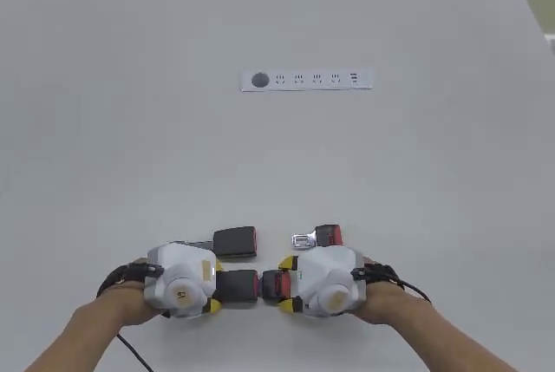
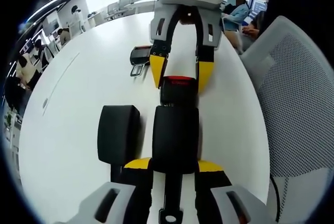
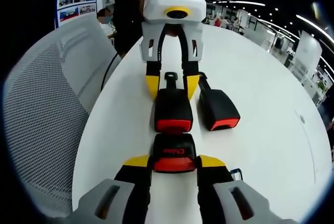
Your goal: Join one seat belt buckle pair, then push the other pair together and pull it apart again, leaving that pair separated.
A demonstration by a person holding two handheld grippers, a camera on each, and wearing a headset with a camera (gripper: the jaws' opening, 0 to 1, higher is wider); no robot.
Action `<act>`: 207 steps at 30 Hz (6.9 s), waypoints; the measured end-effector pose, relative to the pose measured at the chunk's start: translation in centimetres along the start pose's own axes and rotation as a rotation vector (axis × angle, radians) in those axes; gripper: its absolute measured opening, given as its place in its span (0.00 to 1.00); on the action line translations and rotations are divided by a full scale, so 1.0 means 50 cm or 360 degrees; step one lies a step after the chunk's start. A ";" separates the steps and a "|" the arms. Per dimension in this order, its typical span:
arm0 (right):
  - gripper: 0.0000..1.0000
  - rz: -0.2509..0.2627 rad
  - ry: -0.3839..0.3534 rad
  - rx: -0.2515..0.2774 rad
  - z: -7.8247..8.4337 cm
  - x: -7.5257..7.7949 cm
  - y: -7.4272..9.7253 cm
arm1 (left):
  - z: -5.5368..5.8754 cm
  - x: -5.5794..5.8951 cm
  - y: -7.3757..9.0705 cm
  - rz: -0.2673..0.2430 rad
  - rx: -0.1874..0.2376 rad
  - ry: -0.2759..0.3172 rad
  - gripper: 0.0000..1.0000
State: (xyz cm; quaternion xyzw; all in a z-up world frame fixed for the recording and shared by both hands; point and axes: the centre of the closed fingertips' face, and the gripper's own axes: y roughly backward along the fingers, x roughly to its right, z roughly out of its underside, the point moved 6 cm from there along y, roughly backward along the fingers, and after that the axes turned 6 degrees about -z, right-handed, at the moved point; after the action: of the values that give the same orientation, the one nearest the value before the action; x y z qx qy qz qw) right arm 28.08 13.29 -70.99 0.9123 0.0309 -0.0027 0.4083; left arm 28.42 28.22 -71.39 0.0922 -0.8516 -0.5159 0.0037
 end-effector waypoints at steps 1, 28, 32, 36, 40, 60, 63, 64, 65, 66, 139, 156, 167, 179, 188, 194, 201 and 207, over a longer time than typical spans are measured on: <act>0.31 0.0003 -0.0012 -0.0002 -0.002 0.000 0.001 | 0.003 -0.002 0.001 -0.0005 -0.0006 0.0026 0.31; 0.50 0.0108 -0.0104 0.0089 -0.009 0.030 0.046 | 0.013 -0.007 0.068 -0.0154 0.0050 0.0220 0.47; 0.50 0.0150 -0.0111 0.0091 -0.003 0.044 0.064 | 0.021 -0.022 0.073 -0.0196 0.0069 0.0253 0.49; 0.50 0.0180 -0.0121 0.0094 0.002 0.053 0.079 | 0.019 -0.041 0.079 -0.0235 0.0098 0.0288 0.49; 0.50 0.0205 -0.0128 0.0085 0.007 0.062 0.099 | 0.016 -0.060 0.082 -0.0263 0.0106 0.0301 0.49; 0.46 0.0235 -0.0106 -0.0016 0.081 0.114 0.127 | 0.008 -0.122 0.065 -0.0261 0.0066 0.0303 0.49; 0.44 0.0229 -0.0099 -0.0036 0.083 0.114 0.135 | 0.006 -0.124 0.059 -0.0246 0.0055 0.0292 0.49; 0.44 0.0226 -0.0095 -0.0043 0.086 0.115 0.135 | 0.003 -0.125 0.058 -0.0236 0.0050 0.0285 0.48; 0.44 0.0225 -0.0091 -0.0047 0.085 0.115 0.138 | 0.002 -0.126 0.057 -0.0232 0.0048 0.0280 0.48; 0.43 0.0222 -0.0086 -0.0054 0.087 0.116 0.140 | 0.002 -0.126 0.054 -0.0226 0.0041 0.0277 0.48; 0.30 0.0065 0.0056 -0.0168 0.113 0.140 0.100 | -0.004 -0.146 -0.033 0.0023 -0.0129 0.0036 0.30; 0.30 0.0040 0.0065 -0.0133 0.074 0.143 0.064 | -0.007 -0.143 -0.034 0.0022 -0.0139 0.0021 0.30; 0.30 0.0025 0.0068 -0.0115 0.047 0.144 0.044 | -0.009 -0.142 -0.034 0.0022 -0.0137 0.0017 0.30; 0.29 0.0023 0.0071 -0.0082 0.024 0.144 0.029 | -0.004 -0.145 -0.037 0.0022 -0.0134 0.0011 0.30; 0.27 0.0032 0.0057 -0.0075 0.017 0.147 0.022 | -0.006 -0.144 -0.032 0.0017 -0.0141 0.0006 0.29; 0.27 0.0030 0.0031 -0.0069 0.018 0.149 0.017 | -0.006 -0.144 -0.031 0.0012 -0.0136 -0.0005 0.29; 0.26 0.0030 0.0012 -0.0069 0.025 0.151 0.006 | -0.010 -0.144 -0.026 0.0014 -0.0136 -0.0020 0.29; 0.26 0.0032 0.0002 -0.0059 0.031 0.153 -0.010 | -0.011 -0.143 -0.028 0.0013 -0.0129 -0.0024 0.28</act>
State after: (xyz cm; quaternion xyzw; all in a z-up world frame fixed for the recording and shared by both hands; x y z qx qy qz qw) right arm 35.72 12.89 -72.64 0.9049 0.0221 0.0027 0.4251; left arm 35.71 28.24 -71.74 0.0846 -0.8304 -0.5507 0.0031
